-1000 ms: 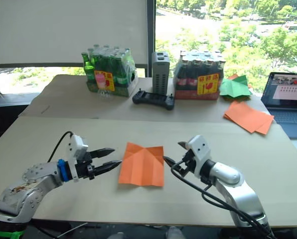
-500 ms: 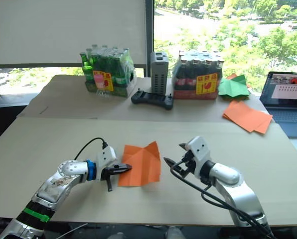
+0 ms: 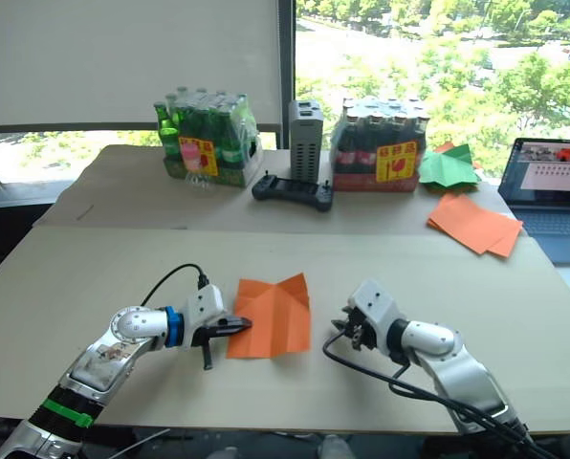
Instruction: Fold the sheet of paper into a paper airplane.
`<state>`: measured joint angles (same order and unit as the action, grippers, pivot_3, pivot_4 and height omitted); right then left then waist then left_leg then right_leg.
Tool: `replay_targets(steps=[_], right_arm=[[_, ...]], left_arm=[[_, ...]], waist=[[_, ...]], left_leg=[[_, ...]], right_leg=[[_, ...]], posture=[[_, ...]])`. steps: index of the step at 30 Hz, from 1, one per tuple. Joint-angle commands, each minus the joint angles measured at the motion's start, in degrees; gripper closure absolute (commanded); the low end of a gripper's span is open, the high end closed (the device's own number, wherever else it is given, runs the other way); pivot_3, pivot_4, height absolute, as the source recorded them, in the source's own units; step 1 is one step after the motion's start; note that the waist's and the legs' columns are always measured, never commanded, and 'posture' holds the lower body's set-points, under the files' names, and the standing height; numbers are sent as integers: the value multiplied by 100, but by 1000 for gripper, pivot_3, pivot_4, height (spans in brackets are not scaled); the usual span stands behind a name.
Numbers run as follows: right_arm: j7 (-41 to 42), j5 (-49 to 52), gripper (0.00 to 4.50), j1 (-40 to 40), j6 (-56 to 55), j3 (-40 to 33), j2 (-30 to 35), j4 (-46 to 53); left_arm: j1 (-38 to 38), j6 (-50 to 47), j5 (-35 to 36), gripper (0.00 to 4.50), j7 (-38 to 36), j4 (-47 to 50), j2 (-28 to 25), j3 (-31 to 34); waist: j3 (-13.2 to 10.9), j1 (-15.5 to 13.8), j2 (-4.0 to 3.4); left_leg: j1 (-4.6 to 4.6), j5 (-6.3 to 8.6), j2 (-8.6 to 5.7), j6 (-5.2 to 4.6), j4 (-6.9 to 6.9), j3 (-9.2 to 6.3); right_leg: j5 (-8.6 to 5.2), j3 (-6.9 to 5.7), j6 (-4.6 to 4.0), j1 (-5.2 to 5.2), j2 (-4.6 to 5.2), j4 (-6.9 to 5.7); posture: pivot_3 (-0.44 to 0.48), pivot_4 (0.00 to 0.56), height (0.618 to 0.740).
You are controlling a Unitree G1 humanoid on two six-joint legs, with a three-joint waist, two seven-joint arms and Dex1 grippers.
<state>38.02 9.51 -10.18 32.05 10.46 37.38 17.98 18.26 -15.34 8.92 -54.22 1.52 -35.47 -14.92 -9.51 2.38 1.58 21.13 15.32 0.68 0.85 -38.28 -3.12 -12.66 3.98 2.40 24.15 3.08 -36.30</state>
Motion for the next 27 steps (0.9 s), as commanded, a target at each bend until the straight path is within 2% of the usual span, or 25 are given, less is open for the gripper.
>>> replay_targets(steps=[1,2,7,15,22,27], right_arm=[[98,-117,4263,-57,-237,108,-39,77],[116,-97,4455,-73,-228,168,-119,73],[48,-63,4455,-237,-269,370,-647,-113],[-18,457,4455,-892,45,73,-1504,-1],[-61,11,4455,-1299,236,964,-1788,-225],[-114,-163,4455,-1498,99,1126,-2002,-851]], left_arm=[[-87,-137,-139,4500,-65,-15,36,-165],[-88,-131,-142,4500,-71,-22,37,-161],[-107,-122,-160,4500,-79,-39,42,-144],[-96,-98,-197,4500,-84,-68,54,-120],[-132,-138,-197,4500,-34,17,63,-82],[-176,-176,-197,4500,44,104,55,-19]], waist=[[1,-1,-1],[2,-1,0],[4,8,-1],[5,3,-2],[6,8,-4],[6,9,-4]], left_leg=[[0,0,0,0,-1,0],[0,0,0,0,-1,0],[-1,0,1,0,-2,-1],[-1,0,-2,0,-9,-3],[-6,0,-5,0,-9,-6],[-5,0,-6,0,-14,-5]], right_leg=[[0,0,0,0,0,0],[0,0,0,-1,0,0],[0,0,0,-1,-1,-2],[0,0,0,3,2,-20],[-1,-1,0,7,2,-40],[-1,-1,0,7,4,-41]], posture=[[0,150,733],[0,150,733],[0,150,733],[0,150,733],[0,150,733],[0,150,733]])
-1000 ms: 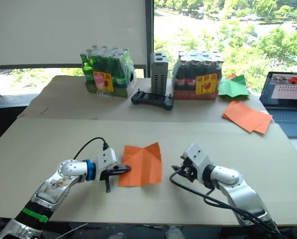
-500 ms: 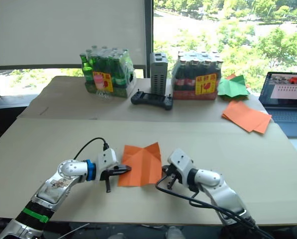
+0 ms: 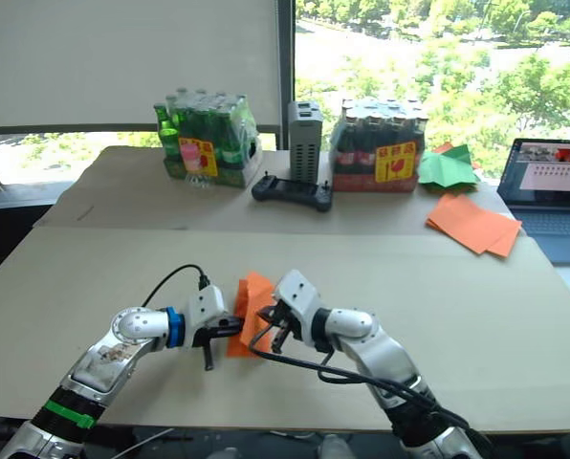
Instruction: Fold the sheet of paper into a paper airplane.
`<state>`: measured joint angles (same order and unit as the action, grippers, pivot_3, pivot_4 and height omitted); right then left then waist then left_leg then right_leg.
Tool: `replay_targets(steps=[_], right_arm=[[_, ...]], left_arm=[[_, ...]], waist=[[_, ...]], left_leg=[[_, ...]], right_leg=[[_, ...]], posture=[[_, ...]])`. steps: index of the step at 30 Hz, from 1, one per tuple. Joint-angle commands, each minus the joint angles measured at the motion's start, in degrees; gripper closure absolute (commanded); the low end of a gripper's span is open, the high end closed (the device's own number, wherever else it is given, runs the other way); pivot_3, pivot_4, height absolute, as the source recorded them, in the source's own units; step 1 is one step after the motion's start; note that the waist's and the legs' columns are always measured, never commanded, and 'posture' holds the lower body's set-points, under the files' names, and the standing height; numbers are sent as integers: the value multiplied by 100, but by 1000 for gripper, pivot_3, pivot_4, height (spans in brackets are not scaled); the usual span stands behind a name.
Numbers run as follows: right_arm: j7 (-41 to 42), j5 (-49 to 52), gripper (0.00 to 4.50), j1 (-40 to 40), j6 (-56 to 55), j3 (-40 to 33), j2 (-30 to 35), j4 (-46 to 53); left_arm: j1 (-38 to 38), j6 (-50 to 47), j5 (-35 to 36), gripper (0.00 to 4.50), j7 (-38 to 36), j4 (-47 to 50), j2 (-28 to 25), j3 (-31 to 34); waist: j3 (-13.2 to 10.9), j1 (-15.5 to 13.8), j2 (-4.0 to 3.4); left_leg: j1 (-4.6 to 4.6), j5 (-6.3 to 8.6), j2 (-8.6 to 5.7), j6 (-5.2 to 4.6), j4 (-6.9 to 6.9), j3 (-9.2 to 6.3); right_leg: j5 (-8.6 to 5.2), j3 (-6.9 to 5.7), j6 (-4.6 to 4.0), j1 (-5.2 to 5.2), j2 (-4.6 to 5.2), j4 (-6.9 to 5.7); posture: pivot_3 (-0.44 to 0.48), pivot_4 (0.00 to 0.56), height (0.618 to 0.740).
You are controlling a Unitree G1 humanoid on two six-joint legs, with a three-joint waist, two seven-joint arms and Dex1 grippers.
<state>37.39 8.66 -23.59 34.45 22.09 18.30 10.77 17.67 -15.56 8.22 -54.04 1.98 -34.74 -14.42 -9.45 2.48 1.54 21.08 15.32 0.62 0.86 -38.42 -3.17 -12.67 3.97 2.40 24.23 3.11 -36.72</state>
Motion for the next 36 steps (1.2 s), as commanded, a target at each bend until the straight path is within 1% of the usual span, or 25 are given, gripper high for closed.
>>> replay_targets(steps=[1,5,9,11,15,16,18,24,30,36], right_arm=[[-27,-72,4455,-179,-179,-31,-131,-206],[81,-207,4455,-221,-329,158,-250,-697],[108,-363,4455,-242,-436,266,-280,-1005],[119,-403,4455,-230,-480,273,-300,-1064],[143,-447,4455,-204,-499,254,-326,-1106],[141,-455,4455,-203,-496,247,-330,-1109],[139,-463,4455,-202,-475,231,-338,-1091],[116,-410,4455,-242,-261,101,-320,-867],[145,-276,4455,-317,24,-80,-279,-541],[155,-169,4455,-456,88,-207,-381,-540]], left_arm=[[-133,-170,-118,4500,43,89,-24,-50],[-371,-363,13,4500,131,516,-271,325],[-394,-796,505,4500,153,972,-456,990],[-346,-934,683,4500,124,1046,-520,1228],[-141,-1235,1209,4500,50,1172,-488,1625],[-72,-1371,1447,4500,18,1223,-377,1658],[-48,-1461,1550,4500,-19,1208,-238,1501],[-160,-1258,1358,4500,-131,789,48,958],[-134,-823,915,4500,-291,166,16,553],[-65,-602,702,4500,-439,-152,-27,389]], waist=[[0,1,0],[0,45,0],[0,68,0],[0,68,0],[0,82,0],[0,83,0],[0,83,0],[0,109,0],[0,92,0],[0,92,0]], left_leg=[[0,0,0,0,0,0],[0,0,3,0,0,-1],[-2,0,7,0,0,-1],[-2,0,8,0,-1,-3],[-3,0,8,0,-1,-2],[-3,0,8,0,-1,-3],[-4,0,7,0,-1,-2],[-3,0,7,0,-1,-3],[-2,0,5,0,-1,-3],[1,0,5,0,-1,-3]], right_leg=[[0,0,0,1,0,-1],[0,0,-1,4,-2,-3],[1,0,-2,7,-5,-11],[1,-1,-3,7,-6,-12],[1,-1,-3,6,-6,-12],[1,-1,-3,5,-6,-12],[1,-1,-3,5,-5,-13],[1,-1,-3,5,-5,-12],[1,-1,-3,6,-4,-10],[1,-1,-3,8,-4,-9]], posture=[[0,150,733],[0,150,733],[0,150,733],[0,150,733],[0,150,733],[0,150,733],[0,150,733],[0,150,733],[0,150,733],[0,150,733]])
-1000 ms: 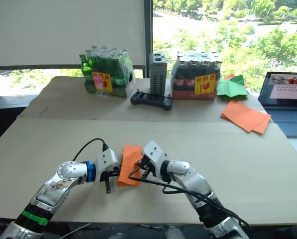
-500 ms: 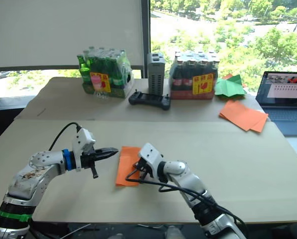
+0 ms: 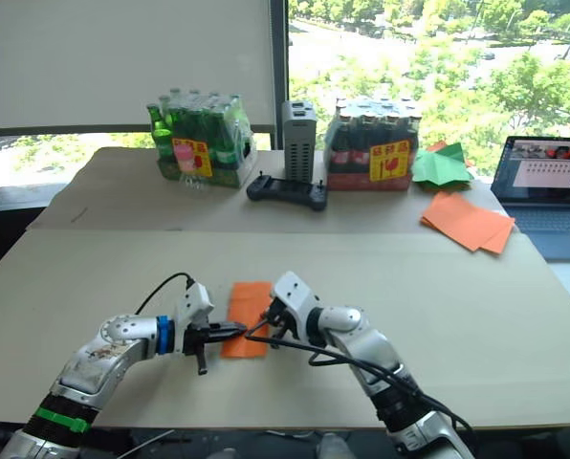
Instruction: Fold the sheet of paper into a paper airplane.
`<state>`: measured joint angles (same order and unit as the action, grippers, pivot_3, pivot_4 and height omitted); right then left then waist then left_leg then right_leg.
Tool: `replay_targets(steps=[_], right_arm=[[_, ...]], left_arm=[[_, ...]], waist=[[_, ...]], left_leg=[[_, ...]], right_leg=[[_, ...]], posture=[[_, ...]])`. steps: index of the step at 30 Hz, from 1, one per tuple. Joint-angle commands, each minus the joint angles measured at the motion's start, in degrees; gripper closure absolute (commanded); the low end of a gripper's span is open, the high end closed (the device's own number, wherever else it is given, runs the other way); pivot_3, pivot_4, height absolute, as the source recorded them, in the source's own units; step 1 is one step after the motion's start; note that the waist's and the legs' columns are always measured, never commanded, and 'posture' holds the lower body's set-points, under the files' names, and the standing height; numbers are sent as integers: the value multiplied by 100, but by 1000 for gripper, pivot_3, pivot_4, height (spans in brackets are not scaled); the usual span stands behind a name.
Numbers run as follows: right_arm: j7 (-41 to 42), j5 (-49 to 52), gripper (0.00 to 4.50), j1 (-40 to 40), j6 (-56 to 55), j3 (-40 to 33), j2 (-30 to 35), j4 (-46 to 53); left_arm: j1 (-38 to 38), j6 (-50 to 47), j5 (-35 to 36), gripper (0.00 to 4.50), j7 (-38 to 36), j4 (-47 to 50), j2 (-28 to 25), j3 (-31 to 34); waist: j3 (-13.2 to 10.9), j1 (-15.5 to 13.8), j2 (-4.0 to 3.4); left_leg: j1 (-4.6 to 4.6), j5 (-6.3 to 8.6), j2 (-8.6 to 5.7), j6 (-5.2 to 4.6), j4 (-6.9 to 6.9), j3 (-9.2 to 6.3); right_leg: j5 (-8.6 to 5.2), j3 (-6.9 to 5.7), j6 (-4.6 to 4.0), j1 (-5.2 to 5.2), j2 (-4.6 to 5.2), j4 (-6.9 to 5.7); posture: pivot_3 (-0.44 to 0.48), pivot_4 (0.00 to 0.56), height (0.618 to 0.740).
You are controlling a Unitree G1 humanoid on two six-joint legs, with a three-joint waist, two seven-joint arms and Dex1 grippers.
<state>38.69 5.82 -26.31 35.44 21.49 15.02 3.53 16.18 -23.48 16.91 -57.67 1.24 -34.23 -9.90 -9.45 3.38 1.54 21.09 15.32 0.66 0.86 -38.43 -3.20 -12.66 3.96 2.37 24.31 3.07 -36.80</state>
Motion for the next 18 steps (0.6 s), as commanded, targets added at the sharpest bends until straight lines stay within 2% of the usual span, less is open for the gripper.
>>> replay_targets(steps=[1,8,18], right_arm=[[43,113,4455,-203,-35,-151,-51,153],[366,107,4455,-296,-383,-76,-16,-156],[521,-54,4455,-674,-1118,-164,-143,-1699]], left_arm=[[78,231,-216,4500,-93,-116,-92,-85],[9,326,-310,4500,-171,-82,-95,-122],[-50,296,-342,4500,-153,72,-75,-96]], waist=[[0,2,0],[0,4,0],[0,33,0]], left_leg=[[0,0,0,0,0,0],[0,0,0,0,0,0],[-6,0,1,0,0,1]], right_leg=[[0,0,0,0,0,0],[0,0,0,0,0,1],[0,0,0,-5,0,-2]], posture=[[0,150,733],[0,150,733],[0,150,733]])
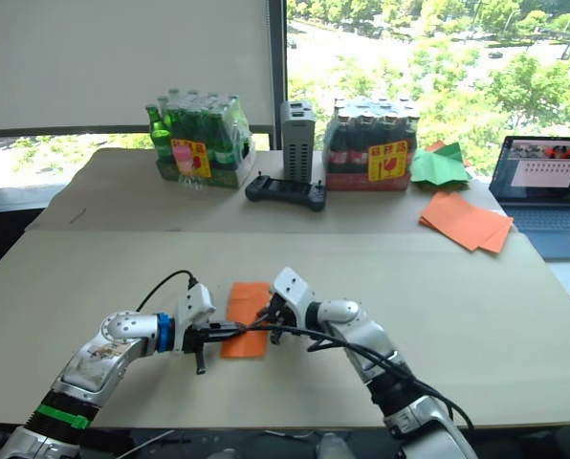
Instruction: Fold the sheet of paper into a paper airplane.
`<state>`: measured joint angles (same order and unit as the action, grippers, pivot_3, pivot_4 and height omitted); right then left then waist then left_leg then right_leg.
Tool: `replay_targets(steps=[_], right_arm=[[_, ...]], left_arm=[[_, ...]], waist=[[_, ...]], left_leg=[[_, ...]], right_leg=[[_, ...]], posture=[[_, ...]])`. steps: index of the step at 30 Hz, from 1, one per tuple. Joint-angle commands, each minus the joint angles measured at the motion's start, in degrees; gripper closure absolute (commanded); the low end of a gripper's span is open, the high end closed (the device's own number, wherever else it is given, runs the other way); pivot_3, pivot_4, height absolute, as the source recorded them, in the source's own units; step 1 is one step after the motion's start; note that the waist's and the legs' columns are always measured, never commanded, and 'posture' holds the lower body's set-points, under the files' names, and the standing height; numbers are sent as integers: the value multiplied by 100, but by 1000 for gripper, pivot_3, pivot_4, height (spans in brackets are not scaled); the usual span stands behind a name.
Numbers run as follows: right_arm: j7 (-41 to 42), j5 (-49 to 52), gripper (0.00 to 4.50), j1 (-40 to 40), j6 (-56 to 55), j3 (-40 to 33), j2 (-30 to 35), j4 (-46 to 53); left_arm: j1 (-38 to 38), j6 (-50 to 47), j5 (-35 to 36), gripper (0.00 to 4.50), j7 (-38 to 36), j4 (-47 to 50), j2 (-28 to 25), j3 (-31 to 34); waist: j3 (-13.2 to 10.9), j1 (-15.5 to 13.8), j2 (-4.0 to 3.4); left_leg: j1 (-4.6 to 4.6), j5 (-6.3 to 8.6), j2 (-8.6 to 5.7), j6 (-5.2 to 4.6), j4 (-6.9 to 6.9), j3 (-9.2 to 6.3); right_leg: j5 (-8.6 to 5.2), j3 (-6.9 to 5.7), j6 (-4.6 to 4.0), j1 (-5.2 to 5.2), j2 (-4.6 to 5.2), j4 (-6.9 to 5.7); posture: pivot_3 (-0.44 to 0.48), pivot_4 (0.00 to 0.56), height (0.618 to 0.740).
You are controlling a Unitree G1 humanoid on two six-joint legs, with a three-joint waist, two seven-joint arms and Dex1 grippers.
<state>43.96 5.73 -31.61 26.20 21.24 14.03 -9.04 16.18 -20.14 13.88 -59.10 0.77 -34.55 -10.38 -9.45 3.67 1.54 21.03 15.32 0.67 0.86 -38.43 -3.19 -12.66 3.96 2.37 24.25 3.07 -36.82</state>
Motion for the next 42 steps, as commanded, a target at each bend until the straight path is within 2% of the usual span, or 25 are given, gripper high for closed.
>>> replay_targets(steps=[1,10,17,24,35,42], right_arm=[[-25,-54,4455,-232,-284,-176,-72,-609],[-144,-192,4455,-1044,-1021,-458,-300,-1974],[-20,-263,4455,-1122,-1243,-480,-430,-2216],[290,-156,4455,-467,-800,-362,-297,-1206],[546,-28,4455,907,246,37,221,1088],[545,47,4455,1281,698,282,450,1747]], left_arm=[[-59,-39,-44,4500,-11,131,-44,-47],[-85,-62,-61,4500,-24,222,-78,-31],[-114,-85,-45,4500,4,301,-113,6],[-154,-131,-26,4500,15,389,-155,32],[-113,-148,-45,4500,-15,391,-135,-23],[-65,-146,-57,4500,-41,370,-112,-74]], waist=[[0,6,0],[0,14,0],[0,28,-1],[0,27,-1],[0,15,-1],[0,6,-1]], left_leg=[[0,0,0,0,0,0],[1,0,0,0,1,-1],[1,0,0,0,1,-2],[3,0,0,0,3,-2],[3,0,0,0,3,-2],[2,0,0,0,3,-1]], right_leg=[[0,0,0,0,0,-1],[1,0,-1,2,1,-2],[1,0,-2,3,2,-3],[1,0,-1,5,2,-1],[0,0,0,3,1,3],[-1,0,1,2,1,4]], posture=[[0,150,733],[0,150,733],[0,150,733],[0,150,733],[0,150,733],[0,150,733]])
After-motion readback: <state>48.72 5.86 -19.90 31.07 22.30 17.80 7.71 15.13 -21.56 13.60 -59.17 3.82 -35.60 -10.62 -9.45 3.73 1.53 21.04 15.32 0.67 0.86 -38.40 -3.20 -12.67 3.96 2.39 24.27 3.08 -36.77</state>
